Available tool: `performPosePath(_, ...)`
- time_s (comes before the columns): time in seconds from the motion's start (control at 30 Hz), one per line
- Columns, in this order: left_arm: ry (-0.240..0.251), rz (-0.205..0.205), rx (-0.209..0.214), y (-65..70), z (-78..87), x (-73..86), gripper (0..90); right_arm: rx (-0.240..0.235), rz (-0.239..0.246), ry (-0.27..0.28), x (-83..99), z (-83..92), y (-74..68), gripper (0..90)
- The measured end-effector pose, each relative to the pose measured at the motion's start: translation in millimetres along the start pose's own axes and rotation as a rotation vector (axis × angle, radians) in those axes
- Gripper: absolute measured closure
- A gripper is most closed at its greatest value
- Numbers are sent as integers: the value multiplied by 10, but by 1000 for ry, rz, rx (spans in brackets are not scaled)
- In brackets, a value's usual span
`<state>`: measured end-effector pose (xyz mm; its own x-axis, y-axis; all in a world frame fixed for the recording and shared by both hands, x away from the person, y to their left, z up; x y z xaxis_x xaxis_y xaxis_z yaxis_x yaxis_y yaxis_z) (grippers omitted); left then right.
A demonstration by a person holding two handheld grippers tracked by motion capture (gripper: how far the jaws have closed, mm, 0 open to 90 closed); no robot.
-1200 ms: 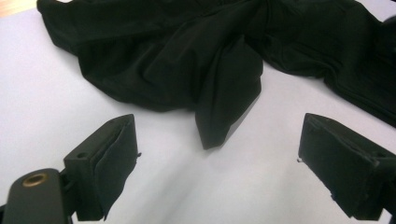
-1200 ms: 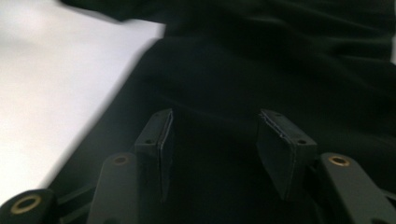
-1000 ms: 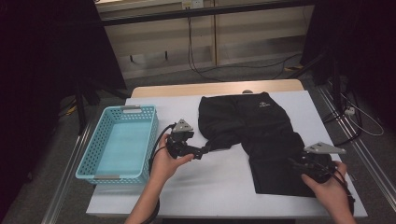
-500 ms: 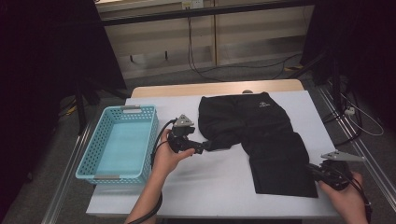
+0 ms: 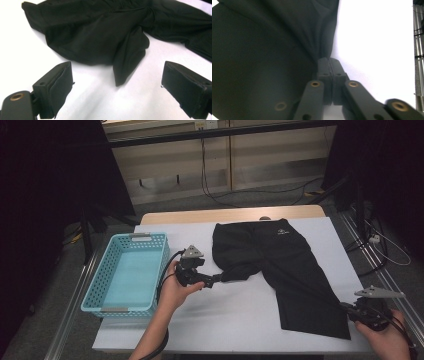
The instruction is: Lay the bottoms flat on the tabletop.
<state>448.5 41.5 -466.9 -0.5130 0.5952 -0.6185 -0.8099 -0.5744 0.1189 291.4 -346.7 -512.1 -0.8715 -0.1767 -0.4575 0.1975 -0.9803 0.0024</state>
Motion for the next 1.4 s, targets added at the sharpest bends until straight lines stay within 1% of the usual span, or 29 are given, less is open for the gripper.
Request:
performPosePath(0.03,-5,-2,0,5,-3,11,100,18,12,9,-12,2,-7,781)
performPosePath(0.07,-1,-1,-2,9,-13,13,100,18,26,16,-31,0,-44,734)
performPosePath(0.1,-7,-4,0,16,-22,23,99,1,35,29,-60,-5,-102,682)
performPosePath(0.13,-8,-9,0,23,-35,27,100,-6,36,39,-91,-7,-158,634)
performPosePath(0.2,-21,-13,3,37,-48,40,100,-10,73,58,-169,-3,-289,596)
performPosePath(0.23,-17,-14,1,38,-53,37,100,-25,87,75,-217,2,-367,581)
performPosePath(0.27,-16,-14,0,39,-53,36,100,-47,92,87,-262,5,-455,570)
performPosePath(0.37,-10,-15,-2,36,-44,26,99,-102,124,117,-378,-16,-700,566)
performPosePath(0.43,-5,-19,-8,29,-32,23,99,-138,143,120,-428,-52,-845,567)
performPosePath(0.5,-5,-17,-7,32,-16,30,100,-160,163,135,-478,-83,-967,575)
performPosePath(0.53,-5,-20,-10,27,-9,34,100,-172,175,130,-491,-95,-1026,577)
performPosePath(0.6,0,-10,-11,25,3,48,99,-199,195,124,-518,-119,-1146,600)
performPosePath(0.63,-5,-9,-8,24,14,63,100,-206,207,121,-524,-125,-1186,603)
performPosePath(0.7,-8,-8,-15,5,32,82,100,-222,234,127,-547,-141,-1280,616)
performPosePath(0.73,0,-1,-17,-3,38,83,100,-227,243,125,-554,-156,-1318,621)
performPosePath(0.8,-1,-1,-22,-17,53,99,99,-241,256,113,-559,-211,-1407,645)
performPosePath(0.87,-3,2,-21,-22,67,115,99,-250,278,94,-553,-262,-1485,675)
performPosePath(0.97,0,8,-24,-22,76,127,99,-244,318,65,-530,-334,-1580,724)
performPosePath(1.0,-2,3,-27,-24,77,130,99,-222,321,64,-529,-333,-1573,780)
performPosePath(1.03,-3,1,-28,-24,76,133,99,-212,327,57,-528,-328,-1562,822)
performPosePath(1.07,-3,2,-30,-22,72,137,99,-215,331,52,-528,-324,-1552,868)
performPosePath(1.1,-9,4,-27,-17,67,144,99,-224,327,49,-522,-323,-1545,894)
performPosePath(1.13,-14,-4,-28,-18,65,150,99,-234,320,49,-516,-323,-1538,900)
performPosePath(1.2,-13,-5,-28,-13,64,146,99,-256,312,45,-501,-305,-1538,900)
performPosePath(1.23,-15,-3,-27,-9,64,147,99,-275,311,38,-479,-281,-1557,900)
performPosePath(1.3,-14,-7,-29,-12,61,143,99,-293,322,39,-449,-246,-1594,900)
performPosePath(1.37,-13,1,-26,-8,57,143,99,-301,338,30,-400,-226,-1633,900)
performPosePath(1.4,-14,-6,-30,-12,60,143,99,-306,344,25,-375,-218,-1652,900)
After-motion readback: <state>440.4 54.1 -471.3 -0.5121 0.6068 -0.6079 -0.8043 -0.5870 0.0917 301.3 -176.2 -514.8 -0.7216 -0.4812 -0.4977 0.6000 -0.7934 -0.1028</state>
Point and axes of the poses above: each handheld gripper's, and its own axes: z roughly backward along the jaws, x roughly out of its underside, y roughly to its right, the point moved 9 cm from there along -z, roughly forward along the jaws, and after that the axes turned 13 degrees about -y, right-handed, at the moved point
